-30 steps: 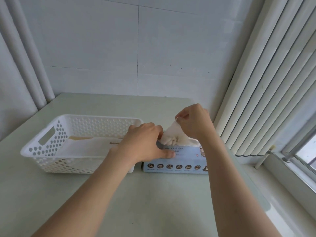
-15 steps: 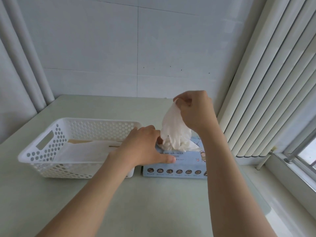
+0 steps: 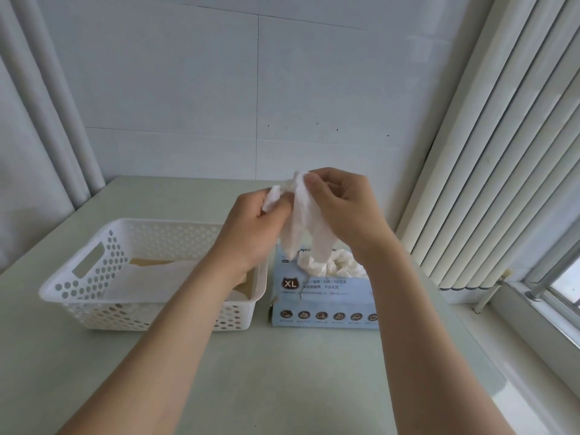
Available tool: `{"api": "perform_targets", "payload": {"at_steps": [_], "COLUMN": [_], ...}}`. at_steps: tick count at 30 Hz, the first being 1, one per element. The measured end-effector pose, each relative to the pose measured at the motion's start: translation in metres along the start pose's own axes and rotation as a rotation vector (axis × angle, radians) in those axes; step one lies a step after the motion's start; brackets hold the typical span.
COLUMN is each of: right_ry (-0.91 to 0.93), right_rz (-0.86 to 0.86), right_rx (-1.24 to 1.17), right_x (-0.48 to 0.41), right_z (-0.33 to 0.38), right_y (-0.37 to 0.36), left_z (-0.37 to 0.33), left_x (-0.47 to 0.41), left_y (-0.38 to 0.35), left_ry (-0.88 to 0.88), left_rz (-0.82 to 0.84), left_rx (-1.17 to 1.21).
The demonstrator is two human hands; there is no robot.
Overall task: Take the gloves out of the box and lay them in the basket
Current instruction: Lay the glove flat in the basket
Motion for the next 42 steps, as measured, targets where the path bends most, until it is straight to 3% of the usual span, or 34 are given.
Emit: {"api": "perform_targets", "payload": {"at_steps": [3, 11, 18, 21, 23, 27, 31, 34, 37, 40, 42], "right_ry": [-0.069, -0.209, -0.249, -0.253, -0.281, -0.367, -0.439, -0.48, -0.514, -0.537, -0.52], "right_rz": [0.046, 0.317, 0.277, 0.334, 0.335, 0.182, 0.084, 0.057, 0.068, 0.071, 0.091], "right_rx": [0.008, 0.031, 0.006, -0.158, -0.274, -0.464, -0.685, -0.78, -0.799, -0.974, -0.955], "right_x": [0.005, 0.012, 0.008, 0.01, 0.011, 0.012, 0.012, 0.013, 0.016, 0.016, 0.017], "right_z": [0.001, -0.002, -0.006, -0.004, -0.001, -0.001, 0.0, 0.002, 0.002, 0.005, 0.007], "right_y": [-0.007, -0.021, -0.026, -0.037, -0.043, -0.047, -0.049, -0.05, -0.054, -0.055, -0.054], "left_z": [-0.006, 0.003, 0.014, 0.016, 0.016, 0.002, -0.014, -0.015, -0.011, -0.008, -0.004], "left_x": [-0.001, -0.006, -0.003, -0.002, 0.0, 0.006, 0.014, 0.019, 0.02, 0.014, 0.01], "left_y": [0.012, 0.048, 0.079, 0.087, 0.089, 0.083, 0.073, 0.061, 0.051, 0.057, 0.063], "left_ry": [0.043, 0.196, 0.253, 0.233, 0.194, -0.099, -0.254, -0.287, -0.3, -0.276, -0.212], "left_rz": [-0.162, -0.294, -0.339, -0.343, -0.356, -0.254, -0.036, 0.072, -0.005, -0.097, -0.133], "left_rx": [0.106, 0.294, 0.398, 0.41, 0.306, -0.217, -0.091, -0.201, -0.279, -0.196, -0.133]}}
Point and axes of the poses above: each hand's wrist, its own x-axis away from the middle knuckle, its own y-axis out of the back of the hand, z = x × y, the point moved 3 cm from there along -x, towards the middle knuckle, and after that the axes turned 6 degrees about x, right-handed, at the moved point
